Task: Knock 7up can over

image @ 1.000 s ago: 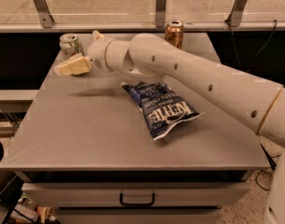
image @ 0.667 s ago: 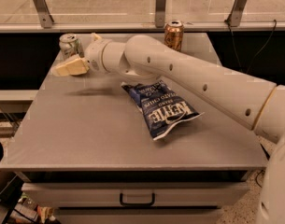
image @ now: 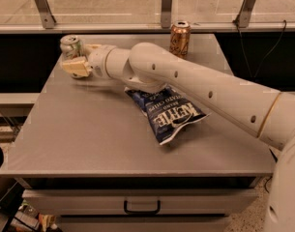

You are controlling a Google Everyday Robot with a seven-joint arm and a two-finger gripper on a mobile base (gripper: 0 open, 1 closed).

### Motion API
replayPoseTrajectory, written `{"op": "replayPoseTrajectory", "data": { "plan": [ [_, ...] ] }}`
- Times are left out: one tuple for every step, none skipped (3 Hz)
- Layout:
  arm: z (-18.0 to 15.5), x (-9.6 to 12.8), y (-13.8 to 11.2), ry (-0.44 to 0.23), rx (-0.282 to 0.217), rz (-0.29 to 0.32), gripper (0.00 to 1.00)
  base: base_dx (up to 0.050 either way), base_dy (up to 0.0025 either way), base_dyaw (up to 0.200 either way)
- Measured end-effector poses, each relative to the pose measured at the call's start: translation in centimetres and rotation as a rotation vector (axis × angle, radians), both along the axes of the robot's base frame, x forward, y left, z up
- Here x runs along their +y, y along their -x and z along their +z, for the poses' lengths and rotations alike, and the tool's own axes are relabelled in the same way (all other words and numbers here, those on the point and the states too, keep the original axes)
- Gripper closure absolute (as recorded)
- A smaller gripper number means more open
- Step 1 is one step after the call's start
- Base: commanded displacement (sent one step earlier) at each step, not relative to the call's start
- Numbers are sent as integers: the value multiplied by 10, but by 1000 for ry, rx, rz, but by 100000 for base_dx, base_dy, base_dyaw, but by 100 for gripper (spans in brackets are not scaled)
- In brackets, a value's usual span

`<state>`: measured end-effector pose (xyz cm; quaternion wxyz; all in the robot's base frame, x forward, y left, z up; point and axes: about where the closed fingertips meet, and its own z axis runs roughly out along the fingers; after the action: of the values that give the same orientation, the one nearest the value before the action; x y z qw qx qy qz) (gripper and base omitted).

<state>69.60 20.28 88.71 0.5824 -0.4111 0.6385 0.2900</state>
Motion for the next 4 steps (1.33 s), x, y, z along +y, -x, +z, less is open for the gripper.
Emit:
{"op": "replayPoseTrajectory", "data": {
  "plan": [
    [0,2,1,0,0,3,60,0,0,0],
    [0,4,2,-1,0,7,84,0,0,0],
    [0,7,3,-1,0,10,100,0,0,0],
    [0,7,3,-1,0,10,100,0,0,0]
  ]
}}
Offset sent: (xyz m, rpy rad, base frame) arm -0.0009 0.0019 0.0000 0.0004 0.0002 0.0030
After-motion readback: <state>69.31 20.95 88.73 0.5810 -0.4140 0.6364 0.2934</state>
